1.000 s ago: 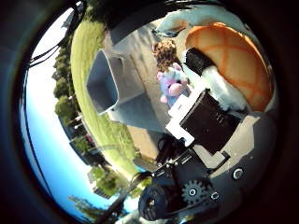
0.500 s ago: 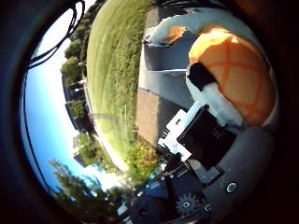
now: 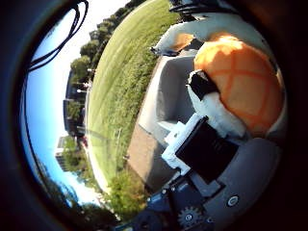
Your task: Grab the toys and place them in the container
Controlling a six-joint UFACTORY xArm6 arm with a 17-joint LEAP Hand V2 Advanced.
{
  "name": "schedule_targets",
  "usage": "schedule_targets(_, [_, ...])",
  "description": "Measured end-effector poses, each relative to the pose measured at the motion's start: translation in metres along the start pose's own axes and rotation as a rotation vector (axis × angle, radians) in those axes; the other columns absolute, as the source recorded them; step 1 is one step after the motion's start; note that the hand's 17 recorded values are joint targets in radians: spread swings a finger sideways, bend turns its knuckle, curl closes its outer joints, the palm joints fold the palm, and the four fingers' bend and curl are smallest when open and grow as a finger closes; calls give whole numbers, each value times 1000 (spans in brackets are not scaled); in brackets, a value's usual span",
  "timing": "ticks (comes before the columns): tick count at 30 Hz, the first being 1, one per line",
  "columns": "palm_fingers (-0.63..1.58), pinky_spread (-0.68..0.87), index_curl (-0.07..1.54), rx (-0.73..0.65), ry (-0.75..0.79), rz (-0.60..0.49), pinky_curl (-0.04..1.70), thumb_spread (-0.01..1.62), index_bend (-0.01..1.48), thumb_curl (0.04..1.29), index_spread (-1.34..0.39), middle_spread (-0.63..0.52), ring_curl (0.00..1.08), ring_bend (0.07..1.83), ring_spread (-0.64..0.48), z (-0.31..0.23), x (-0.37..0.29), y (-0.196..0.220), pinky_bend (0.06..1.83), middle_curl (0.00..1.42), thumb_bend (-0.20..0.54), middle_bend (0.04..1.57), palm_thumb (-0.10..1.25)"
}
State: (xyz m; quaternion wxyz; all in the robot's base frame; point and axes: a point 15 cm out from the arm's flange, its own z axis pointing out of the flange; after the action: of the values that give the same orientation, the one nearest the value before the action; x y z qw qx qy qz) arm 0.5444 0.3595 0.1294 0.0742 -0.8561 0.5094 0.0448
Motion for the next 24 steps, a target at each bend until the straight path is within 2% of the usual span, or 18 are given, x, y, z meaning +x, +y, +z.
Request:
schedule_targets(2, [623, 223, 43, -29, 6, -26, 897, 1113, 1119, 658, -665, -161, 782, 1215, -16, 14, 6, 6, 1342, 924, -43, 870, 798])
schedule_targets(3, [228, 253, 31, -43, 6, -42, 899, 1109, 1013, 642, -593, -142, 763, 1144, 42, 20, 8, 9, 1332, 861, -51, 687, 771])
schedule_targets(4, [-18, 284, 59, -59, 5, -66, 896, 1107, 985, 626, -540, -114, 748, 1052, 86, 26, 11, 13, 1278, 802, -48, 574, 754])
schedule_targets(5, [-97, 297, 62, -77, 3, -93, 879, 1107, 964, 617, -524, -99, 720, 994, 107, 32, 14, 17, 1242, 771, -46, 540, 750])
schedule_targets(6, [-206, 326, 56, -93, 1, -122, 817, 1106, 914, 601, -498, -64, 632, 851, 147, 38, 19, 20, 1167, 702, -43, 453, 741])
schedule_targets(9, [-199, 388, 46, -130, -6, -190, 716, 1103, 746, 563, -468, -5, 497, 693, 219, 53, 26, 30, 1065, 590, -42, 298, 718])
schedule_targets(13, [-121, 451, 53, -125, -7, -182, 633, 1098, 551, 524, -460, 31, 416, 597, 268, 49, 49, 29, 967, 500, -33, 177, 715])
schedule_targets(18, [-52, 501, 95, -91, -3, -166, 570, 1094, 424, 489, -454, 54, 372, 539, 292, 27, 64, 21, 909, 421, -30, 142, 715])
schedule_targets(21, [-32, 516, 125, -122, -12, -153, 539, 1093, 375, 474, -448, 65, 356, 520, 303, 19, 70, 30, 882, 384, -30, 145, 718])
schedule_targets(24, [-16, 524, 132, -191, -31, -136, 504, 1100, 252, 459, -382, 116, 352, 533, 306, -1, 73, 51, 831, 375, -35, 192, 701])
